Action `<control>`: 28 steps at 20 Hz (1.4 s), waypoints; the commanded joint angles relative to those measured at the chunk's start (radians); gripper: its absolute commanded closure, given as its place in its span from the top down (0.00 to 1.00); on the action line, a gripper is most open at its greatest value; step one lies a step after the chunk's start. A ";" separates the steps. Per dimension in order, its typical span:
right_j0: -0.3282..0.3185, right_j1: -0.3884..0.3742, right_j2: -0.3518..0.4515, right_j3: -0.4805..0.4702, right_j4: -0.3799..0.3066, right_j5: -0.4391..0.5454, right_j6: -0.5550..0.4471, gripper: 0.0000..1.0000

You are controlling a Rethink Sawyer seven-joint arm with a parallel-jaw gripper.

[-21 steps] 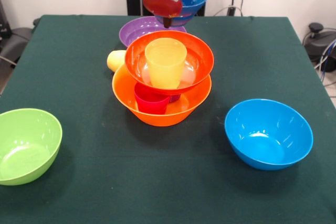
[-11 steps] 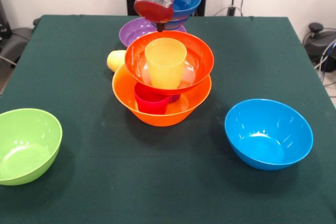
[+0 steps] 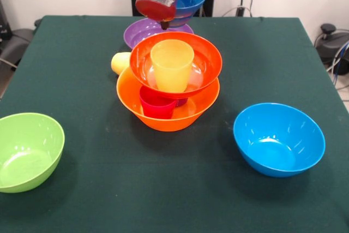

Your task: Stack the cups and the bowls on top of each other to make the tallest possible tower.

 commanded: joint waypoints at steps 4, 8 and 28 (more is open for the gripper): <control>-0.015 0.048 0.100 -0.089 0.083 -0.042 0.129 0.00; -0.010 0.060 0.102 -0.087 0.106 -0.013 0.137 0.00; -0.061 0.061 0.049 -0.185 0.145 -0.047 0.183 0.00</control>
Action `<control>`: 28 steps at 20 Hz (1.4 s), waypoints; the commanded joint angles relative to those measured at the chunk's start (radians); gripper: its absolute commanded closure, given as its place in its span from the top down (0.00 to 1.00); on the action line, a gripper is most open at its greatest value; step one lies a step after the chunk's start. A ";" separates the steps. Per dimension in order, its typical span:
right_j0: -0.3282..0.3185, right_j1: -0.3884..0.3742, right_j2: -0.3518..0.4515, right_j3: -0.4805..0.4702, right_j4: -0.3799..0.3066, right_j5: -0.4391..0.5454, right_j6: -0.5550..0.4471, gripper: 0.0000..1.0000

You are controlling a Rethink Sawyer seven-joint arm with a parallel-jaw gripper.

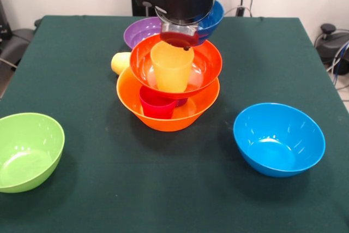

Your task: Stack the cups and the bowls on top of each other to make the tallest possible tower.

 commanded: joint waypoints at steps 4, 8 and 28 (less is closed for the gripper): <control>-0.052 0.014 0.046 -0.101 0.060 -0.031 0.179 0.00; -0.061 0.003 0.038 -0.115 0.064 -0.056 0.182 0.00; -0.073 0.017 0.014 -0.111 0.094 -0.043 0.157 0.00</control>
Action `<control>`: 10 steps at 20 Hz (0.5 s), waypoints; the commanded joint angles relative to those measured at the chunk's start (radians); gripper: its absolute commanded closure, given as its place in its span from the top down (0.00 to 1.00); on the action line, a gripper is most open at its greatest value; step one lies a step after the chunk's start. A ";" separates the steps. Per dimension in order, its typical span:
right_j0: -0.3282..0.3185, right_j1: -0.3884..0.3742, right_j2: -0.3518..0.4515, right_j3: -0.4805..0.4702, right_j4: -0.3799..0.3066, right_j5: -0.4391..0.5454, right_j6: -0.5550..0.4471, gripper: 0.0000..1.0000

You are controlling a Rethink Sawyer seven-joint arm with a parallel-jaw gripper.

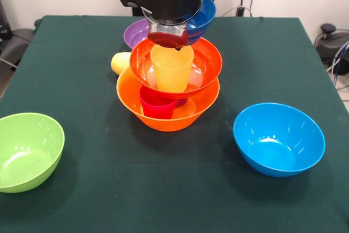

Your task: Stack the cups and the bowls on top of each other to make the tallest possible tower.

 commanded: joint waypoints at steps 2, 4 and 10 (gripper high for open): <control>-0.024 0.019 0.047 -0.070 0.062 -0.004 0.166 0.00; -0.025 0.019 0.044 -0.081 0.069 -0.005 0.175 0.00; -0.041 0.022 0.027 -0.099 0.085 -0.012 0.175 0.00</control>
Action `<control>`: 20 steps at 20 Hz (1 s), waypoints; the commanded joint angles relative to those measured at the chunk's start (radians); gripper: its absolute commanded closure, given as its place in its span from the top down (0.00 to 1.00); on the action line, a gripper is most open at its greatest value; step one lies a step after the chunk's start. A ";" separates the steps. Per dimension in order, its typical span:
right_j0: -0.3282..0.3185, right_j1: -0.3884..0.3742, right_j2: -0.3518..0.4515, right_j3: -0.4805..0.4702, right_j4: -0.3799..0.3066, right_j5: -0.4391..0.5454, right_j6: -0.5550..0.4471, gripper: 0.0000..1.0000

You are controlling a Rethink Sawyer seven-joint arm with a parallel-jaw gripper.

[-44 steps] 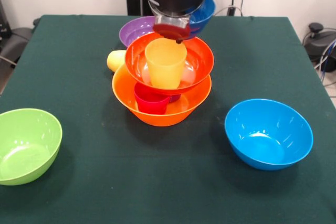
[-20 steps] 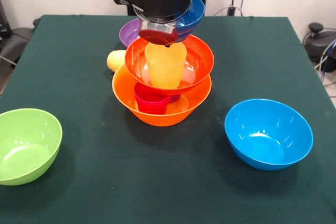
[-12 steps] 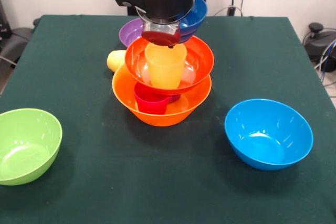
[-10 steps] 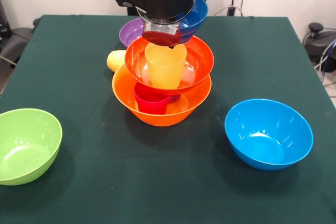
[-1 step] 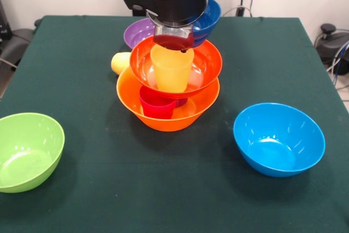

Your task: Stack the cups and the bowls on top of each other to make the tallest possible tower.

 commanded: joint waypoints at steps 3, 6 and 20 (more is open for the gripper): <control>-0.039 0.023 0.037 -0.080 0.052 -0.012 0.172 0.00; -0.041 0.019 0.031 -0.088 0.058 -0.017 0.180 0.00; -0.068 0.019 -0.008 -0.126 0.073 -0.016 0.174 0.00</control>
